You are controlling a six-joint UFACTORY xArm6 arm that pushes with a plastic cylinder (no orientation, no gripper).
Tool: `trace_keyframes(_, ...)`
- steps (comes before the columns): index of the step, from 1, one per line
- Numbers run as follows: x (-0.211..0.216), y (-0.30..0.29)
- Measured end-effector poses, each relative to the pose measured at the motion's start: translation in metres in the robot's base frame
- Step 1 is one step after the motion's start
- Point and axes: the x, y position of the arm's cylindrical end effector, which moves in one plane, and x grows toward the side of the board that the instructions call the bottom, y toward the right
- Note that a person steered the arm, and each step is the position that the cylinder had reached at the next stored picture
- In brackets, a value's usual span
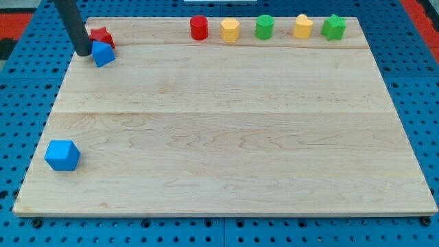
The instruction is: Push the triangle into the red star
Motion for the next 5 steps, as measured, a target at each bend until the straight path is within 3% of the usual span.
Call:
trace_keyframes(2,-0.034,-0.004)
trace_keyframes(3,-0.034,0.025)
trace_keyframes(5,-0.008,-0.006)
